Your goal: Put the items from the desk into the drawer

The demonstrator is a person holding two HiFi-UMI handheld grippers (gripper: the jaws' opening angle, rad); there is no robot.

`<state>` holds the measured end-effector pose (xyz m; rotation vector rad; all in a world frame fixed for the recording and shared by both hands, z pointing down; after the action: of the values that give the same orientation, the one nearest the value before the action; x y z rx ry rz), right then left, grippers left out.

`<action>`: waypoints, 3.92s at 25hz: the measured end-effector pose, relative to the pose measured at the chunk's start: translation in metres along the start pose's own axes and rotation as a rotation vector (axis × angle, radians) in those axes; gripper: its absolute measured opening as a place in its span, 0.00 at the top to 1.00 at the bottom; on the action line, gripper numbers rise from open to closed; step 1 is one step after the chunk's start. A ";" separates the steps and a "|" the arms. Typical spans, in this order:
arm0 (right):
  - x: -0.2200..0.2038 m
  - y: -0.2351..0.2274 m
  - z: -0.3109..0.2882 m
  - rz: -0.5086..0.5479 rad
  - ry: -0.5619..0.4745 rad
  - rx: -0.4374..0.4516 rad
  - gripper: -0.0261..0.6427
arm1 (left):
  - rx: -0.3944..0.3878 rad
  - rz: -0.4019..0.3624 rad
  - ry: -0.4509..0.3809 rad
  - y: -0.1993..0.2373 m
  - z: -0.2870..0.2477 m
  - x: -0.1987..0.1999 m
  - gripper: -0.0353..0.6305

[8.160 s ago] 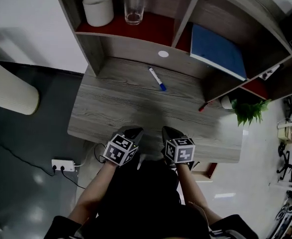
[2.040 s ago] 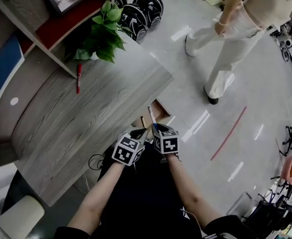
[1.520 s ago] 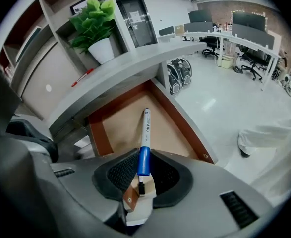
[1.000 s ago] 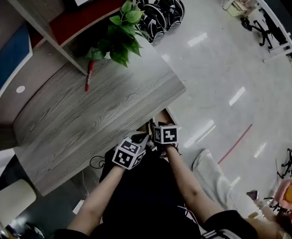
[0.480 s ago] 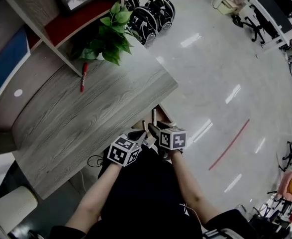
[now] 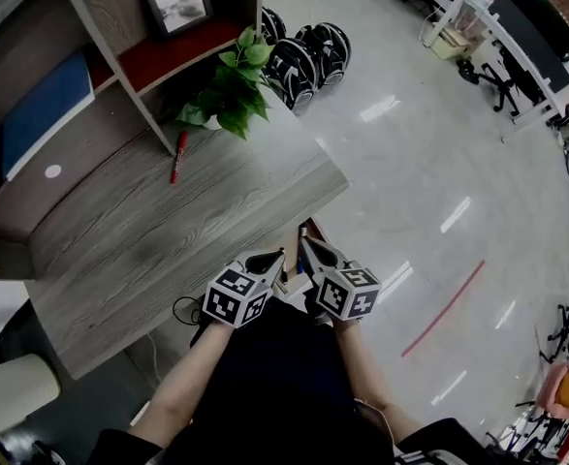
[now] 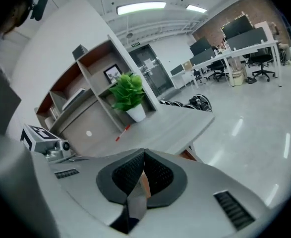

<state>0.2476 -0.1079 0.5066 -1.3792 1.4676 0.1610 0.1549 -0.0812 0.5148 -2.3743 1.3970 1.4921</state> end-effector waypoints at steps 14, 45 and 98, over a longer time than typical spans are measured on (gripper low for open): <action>0.006 0.076 -0.037 0.137 0.046 0.230 0.97 | 0.210 0.073 -0.160 0.031 0.066 0.007 0.91; -0.015 0.176 -0.165 0.070 0.105 0.114 0.89 | 0.383 0.125 -0.160 0.133 0.211 -0.018 0.91; 0.016 0.142 -0.302 0.367 0.187 -0.312 0.92 | 0.468 0.182 -0.216 0.191 0.270 -0.038 0.91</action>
<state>-0.0342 -0.2835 0.5478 -1.3835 1.9079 0.5246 -0.1748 -0.0546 0.4746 -1.7987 1.7116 1.2316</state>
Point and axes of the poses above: the fingertips, and each gripper's own axes: z backward along the fingers, y to its left, x out of its top, the point moved 4 cm from there along z, backward along the fingers
